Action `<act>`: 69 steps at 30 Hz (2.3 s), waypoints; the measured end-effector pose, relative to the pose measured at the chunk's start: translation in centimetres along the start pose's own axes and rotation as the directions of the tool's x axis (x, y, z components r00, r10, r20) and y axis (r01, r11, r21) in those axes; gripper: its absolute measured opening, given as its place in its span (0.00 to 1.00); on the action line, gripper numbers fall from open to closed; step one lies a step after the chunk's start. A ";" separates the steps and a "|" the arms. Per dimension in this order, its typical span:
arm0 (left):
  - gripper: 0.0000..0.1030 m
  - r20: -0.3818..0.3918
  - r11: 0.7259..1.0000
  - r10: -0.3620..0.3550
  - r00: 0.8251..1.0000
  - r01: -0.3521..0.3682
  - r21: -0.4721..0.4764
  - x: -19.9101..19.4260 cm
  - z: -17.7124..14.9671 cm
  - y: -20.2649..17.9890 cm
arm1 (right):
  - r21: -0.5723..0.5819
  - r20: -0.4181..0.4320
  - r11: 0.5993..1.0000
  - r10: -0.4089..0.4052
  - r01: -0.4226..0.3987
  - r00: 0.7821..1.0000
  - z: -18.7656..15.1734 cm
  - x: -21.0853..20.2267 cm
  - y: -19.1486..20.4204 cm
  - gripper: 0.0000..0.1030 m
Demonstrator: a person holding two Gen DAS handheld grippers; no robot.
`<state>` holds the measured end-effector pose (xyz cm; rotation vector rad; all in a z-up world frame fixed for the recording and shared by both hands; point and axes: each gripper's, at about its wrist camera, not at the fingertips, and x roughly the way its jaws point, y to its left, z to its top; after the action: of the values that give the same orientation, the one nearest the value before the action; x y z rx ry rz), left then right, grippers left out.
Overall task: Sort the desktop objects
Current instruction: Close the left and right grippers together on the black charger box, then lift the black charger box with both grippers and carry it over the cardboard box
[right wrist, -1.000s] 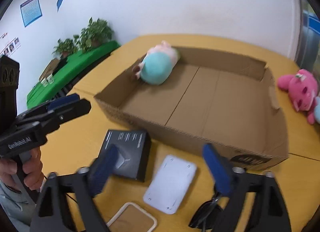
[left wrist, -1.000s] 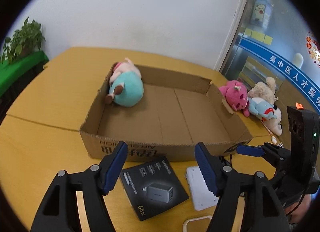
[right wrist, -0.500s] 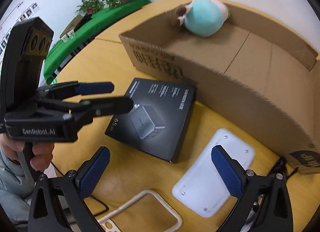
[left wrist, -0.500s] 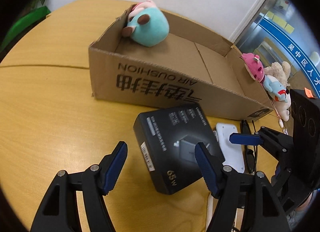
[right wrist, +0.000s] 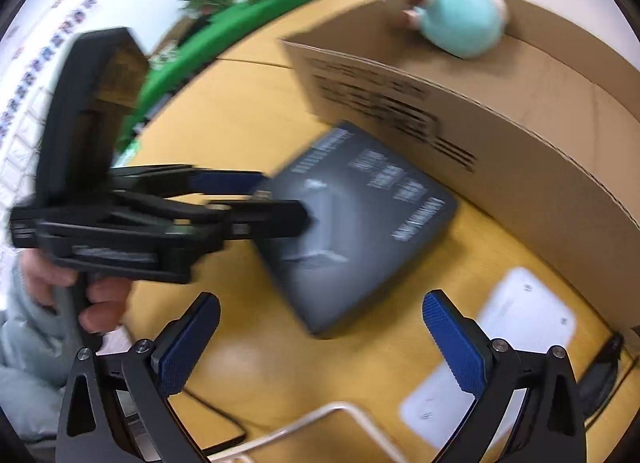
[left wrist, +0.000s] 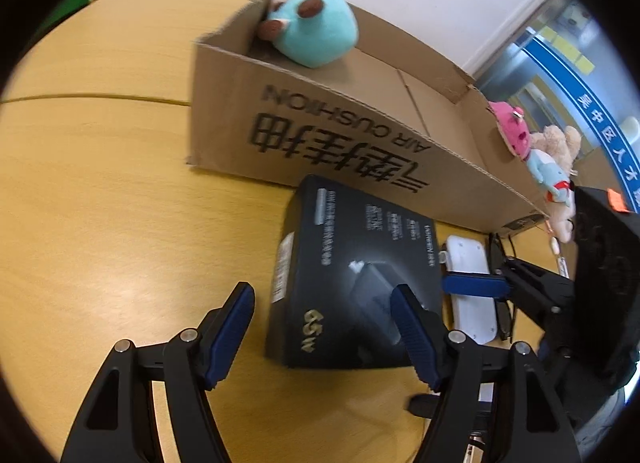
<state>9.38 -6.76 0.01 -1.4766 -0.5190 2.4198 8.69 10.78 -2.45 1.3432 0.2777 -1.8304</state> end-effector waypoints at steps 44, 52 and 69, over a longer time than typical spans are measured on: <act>0.51 0.284 0.941 -0.167 0.944 0.067 0.331 -11.8 8.4 -11.6 | -0.170 0.403 0.911 -0.283 0.375 0.871 3.7 -15.5 3.8 0.95; 0.51 0.364 0.891 -0.225 0.904 0.040 0.452 -16.1 13.8 -16.0 | -0.164 0.534 0.840 -0.365 0.517 0.762 7.8 -23.4 5.3 0.95; 0.51 0.451 0.852 -0.253 0.856 -0.023 0.522 -17.4 19.9 -19.3 | -0.116 0.602 0.823 -0.386 0.555 0.698 13.3 -28.4 1.8 0.95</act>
<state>0.14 0.43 30.52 -0.5634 -0.0290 2.5551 3.26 15.44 28.13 0.4950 0.5985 -2.4133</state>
